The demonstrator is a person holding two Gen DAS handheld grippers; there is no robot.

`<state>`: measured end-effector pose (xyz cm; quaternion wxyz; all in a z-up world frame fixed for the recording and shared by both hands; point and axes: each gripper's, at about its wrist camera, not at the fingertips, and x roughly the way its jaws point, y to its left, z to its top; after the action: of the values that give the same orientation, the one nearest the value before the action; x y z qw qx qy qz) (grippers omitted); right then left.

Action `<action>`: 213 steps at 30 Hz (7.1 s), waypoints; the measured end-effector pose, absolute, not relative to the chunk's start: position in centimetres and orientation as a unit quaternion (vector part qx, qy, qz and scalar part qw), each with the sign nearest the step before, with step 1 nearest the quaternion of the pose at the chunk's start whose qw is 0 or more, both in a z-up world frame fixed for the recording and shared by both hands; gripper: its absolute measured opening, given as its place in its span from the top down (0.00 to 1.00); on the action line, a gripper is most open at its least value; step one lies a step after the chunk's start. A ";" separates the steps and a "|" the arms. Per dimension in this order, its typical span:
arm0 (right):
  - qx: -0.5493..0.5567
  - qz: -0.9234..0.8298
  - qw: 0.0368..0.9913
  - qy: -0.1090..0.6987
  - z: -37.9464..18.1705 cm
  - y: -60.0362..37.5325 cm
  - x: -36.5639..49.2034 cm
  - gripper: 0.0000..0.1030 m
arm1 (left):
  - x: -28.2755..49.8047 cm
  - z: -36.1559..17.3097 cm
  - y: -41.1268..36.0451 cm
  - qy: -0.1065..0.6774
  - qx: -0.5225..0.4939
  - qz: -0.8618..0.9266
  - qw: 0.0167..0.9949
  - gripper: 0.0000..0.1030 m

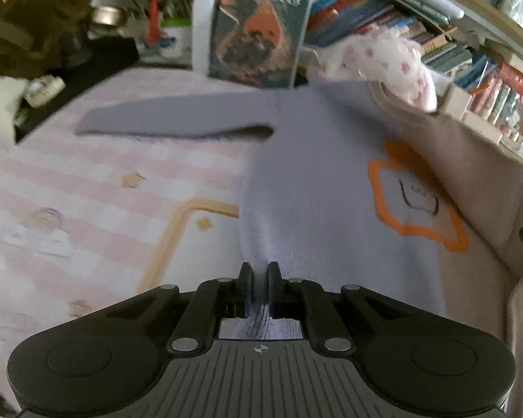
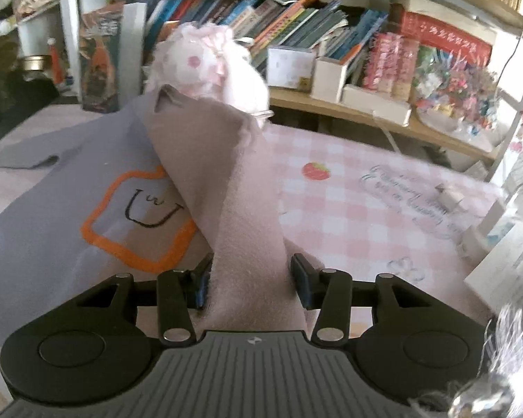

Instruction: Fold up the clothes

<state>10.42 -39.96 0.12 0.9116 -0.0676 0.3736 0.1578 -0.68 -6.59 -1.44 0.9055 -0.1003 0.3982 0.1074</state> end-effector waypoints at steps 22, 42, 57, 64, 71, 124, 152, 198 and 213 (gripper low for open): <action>-0.204 0.075 0.924 0.314 3.0 -41.2 18.6 0.57 | -6.1 -2.0 -1.6 0.419 -0.101 0.193 0.881 0.95; -0.220 0.256 0.841 0.424 -2.1 -34.4 3.4 0.92 | -6.4 -3.1 -3.9 0.451 -0.051 0.162 0.876 0.95; -0.197 0.104 0.923 0.315 5.0 -40.5 6.7 0.45 | -6.5 -3.1 -3.7 0.452 -0.063 0.157 0.876 0.95; -0.092 0.193 0.849 0.483 -1.4 -37.3 5.8 0.52 | -6.4 -3.1 -3.2 0.452 -0.066 0.140 0.879 0.95; -0.045 0.192 0.848 0.492 -2.7 -34.9 5.0 0.84 | -6.8 -3.2 -1.5 0.446 -0.080 0.115 0.884 0.95; 0.020 0.069 0.881 0.468 -3.3 -33.0 0.1 0.72 | -5.8 -3.2 7.3 0.434 -0.140 0.033 0.889 0.80; -0.005 -0.018 0.893 0.450 -3.3 -29.9 -3.9 0.90 | -5.0 -3.5 7.9 0.438 -0.117 -0.060 0.889 0.95; -0.025 0.086 0.922 0.377 -1.6 -30.5 -8.3 0.22 | -9.9 -0.3 0.9 0.372 -0.064 0.094 0.921 0.52; -0.051 0.050 0.930 0.361 -1.1 -26.5 -8.9 0.11 | -8.7 -1.2 -0.8 0.343 0.032 -0.016 0.939 0.22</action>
<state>-8.93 -26.54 -1.08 0.9299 -0.0510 0.3609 0.0495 -8.74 -0.78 -1.16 0.9386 0.0324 0.3432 -0.0159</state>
